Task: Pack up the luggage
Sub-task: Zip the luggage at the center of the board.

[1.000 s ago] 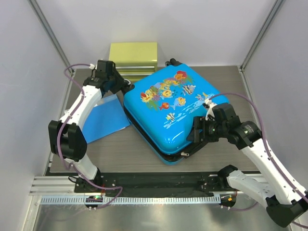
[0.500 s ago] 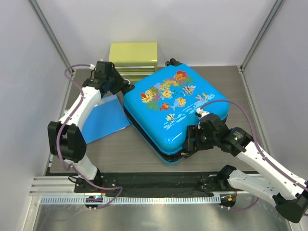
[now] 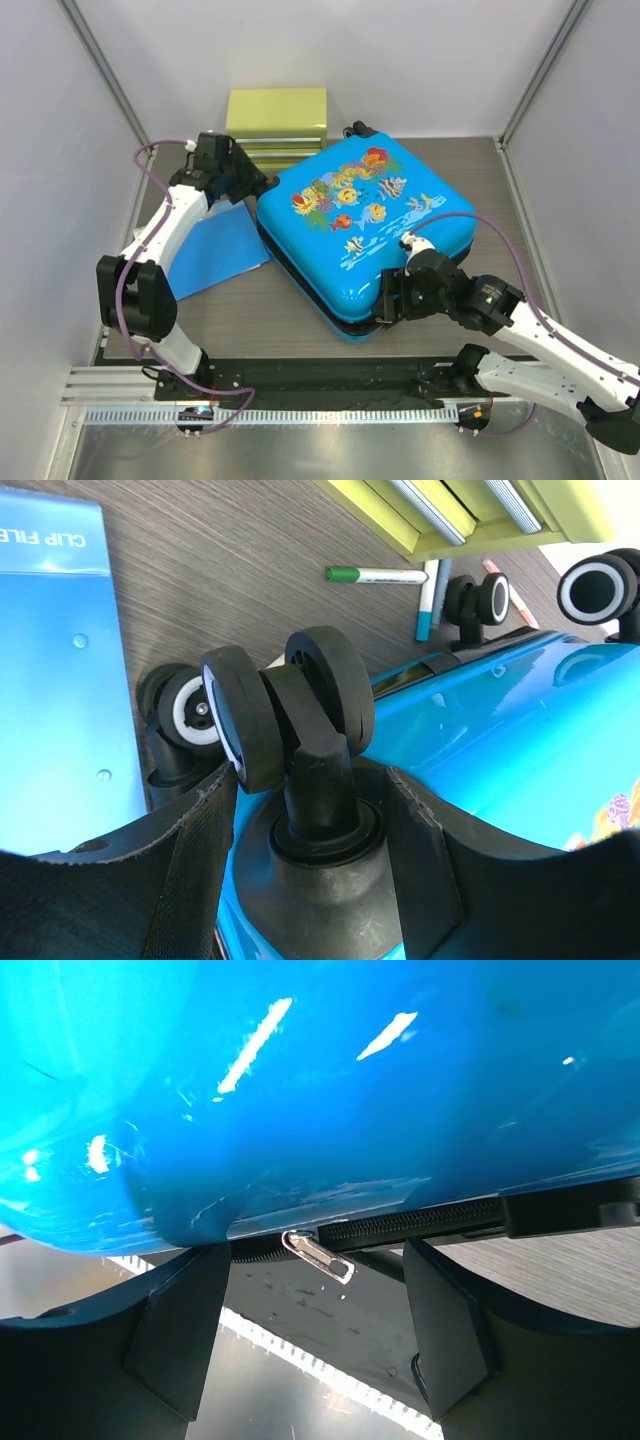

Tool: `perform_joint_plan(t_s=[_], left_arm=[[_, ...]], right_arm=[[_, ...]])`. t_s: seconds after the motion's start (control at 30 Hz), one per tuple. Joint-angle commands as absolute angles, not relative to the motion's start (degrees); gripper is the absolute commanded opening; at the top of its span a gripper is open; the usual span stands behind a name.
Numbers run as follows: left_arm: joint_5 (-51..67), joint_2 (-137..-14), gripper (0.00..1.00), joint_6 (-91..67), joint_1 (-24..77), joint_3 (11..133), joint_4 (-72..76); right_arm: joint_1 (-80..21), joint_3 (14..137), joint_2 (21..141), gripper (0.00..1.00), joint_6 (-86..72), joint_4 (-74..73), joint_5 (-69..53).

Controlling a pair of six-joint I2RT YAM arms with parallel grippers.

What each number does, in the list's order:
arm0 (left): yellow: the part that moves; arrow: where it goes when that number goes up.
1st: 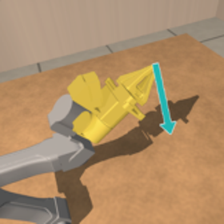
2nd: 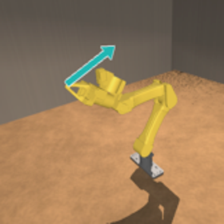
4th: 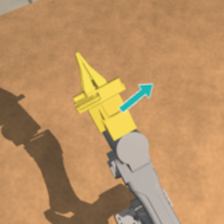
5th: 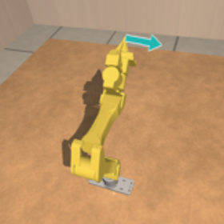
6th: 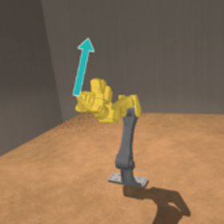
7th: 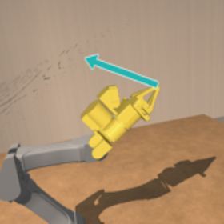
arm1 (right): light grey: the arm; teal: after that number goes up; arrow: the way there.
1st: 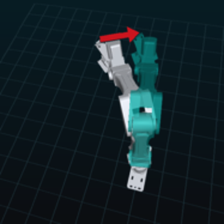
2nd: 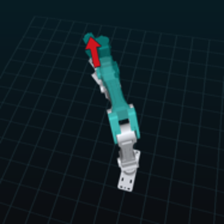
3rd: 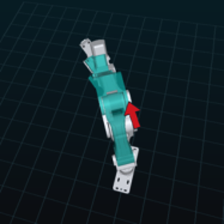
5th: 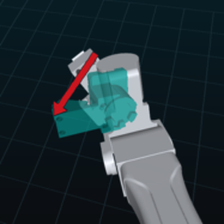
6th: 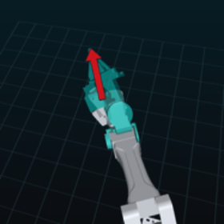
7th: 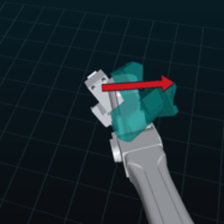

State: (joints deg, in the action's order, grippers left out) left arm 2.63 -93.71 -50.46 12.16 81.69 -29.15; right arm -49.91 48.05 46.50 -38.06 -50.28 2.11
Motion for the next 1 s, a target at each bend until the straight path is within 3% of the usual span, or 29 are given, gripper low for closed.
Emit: perform_joint_plan(t_s=[0.0,0.13,0.5,0.73,0.87,0.97], left_arm=[[6.1,-93.6,0.59,-49.8,12.0,79.5,-31.5],[7.6,-94.2,0.54,-50.6,12.0,79.3,-30.5],[9.6,-95.0,0.20,-50.8,11.9,79.1,-29.6],[10.2,-95.2,0.14,-50.8,11.4,79.1,-29.2],[10.8,-95.1,0.02,-51.2,10.8,78.8,-28.6],[11.4,-95.0,0.00,-52.3,10.7,78.5,-27.4]], right_arm=[[-52.5,46.8,46.8,0.76,-40.9,-46.9,6.3],[-57.9,45.8,48.2,0.76,-42.6,-45.6,9.7],[-66.8,45.4,51.2,0.72,-49.4,-45.9,20.0],[-68.3,45.8,50.9,0.45,-50.4,-46.2,21.4],[-70.0,47.6,51.9,0.34,-51.8,-48.6,21.4],[-70.8,48.6,51.8,0.26,-52.7,-50.2,21.2]])
